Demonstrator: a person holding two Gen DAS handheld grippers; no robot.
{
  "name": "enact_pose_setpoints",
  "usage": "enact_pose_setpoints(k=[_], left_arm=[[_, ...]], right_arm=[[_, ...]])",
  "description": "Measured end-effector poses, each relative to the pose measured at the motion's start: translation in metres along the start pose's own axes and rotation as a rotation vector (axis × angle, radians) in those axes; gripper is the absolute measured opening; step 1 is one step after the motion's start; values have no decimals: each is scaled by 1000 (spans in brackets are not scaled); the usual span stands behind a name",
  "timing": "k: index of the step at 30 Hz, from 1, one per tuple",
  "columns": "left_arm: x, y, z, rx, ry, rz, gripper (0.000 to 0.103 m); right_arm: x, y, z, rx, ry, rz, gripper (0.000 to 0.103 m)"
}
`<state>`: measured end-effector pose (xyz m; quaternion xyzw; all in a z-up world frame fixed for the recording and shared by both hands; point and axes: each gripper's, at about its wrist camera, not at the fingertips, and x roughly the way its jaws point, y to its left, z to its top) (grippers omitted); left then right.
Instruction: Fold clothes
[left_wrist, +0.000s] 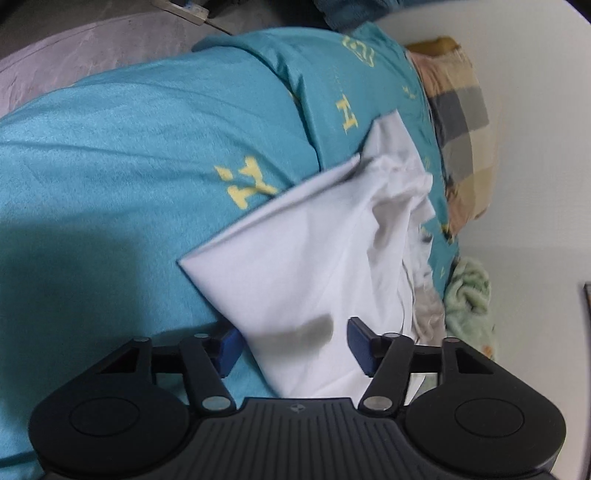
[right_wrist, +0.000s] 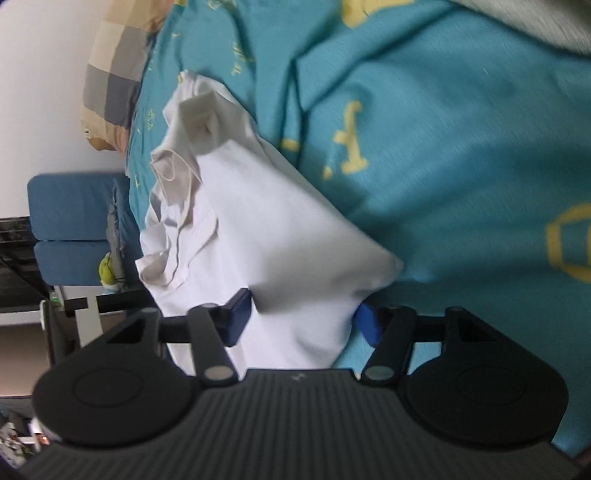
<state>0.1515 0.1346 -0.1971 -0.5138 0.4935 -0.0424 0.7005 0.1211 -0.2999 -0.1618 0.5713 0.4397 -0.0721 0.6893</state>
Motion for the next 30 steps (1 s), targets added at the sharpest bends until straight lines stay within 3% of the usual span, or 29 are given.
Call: enact_pose_setpoints(k=[1, 2, 4, 7, 17, 24, 30], left_arm=[[0, 2, 2, -17, -11, -9, 43], [1, 4, 4, -33, -21, -17, 35], [3, 6, 6, -39, -25, -9, 21], [-2, 3, 6, -27, -45, -24, 10], [-68, -49, -12, 106, -179, -179, 4], [-135, -57, -45, 139, -160, -200, 4], [-193, -43, -84, 154, -192, -196, 2]], right_arm=[[0, 2, 0, -16, -11, -11, 41], [0, 4, 0, -29, -21, -17, 32], [-4, 7, -1, -50, -38, -9, 23], [-16, 16, -2, -94, -71, 30, 19], [-65, 43, -12, -156, -136, 148, 16], [-114, 36, -41, -174, -134, 141, 16], [-171, 20, -78, -201, -150, 127, 16]])
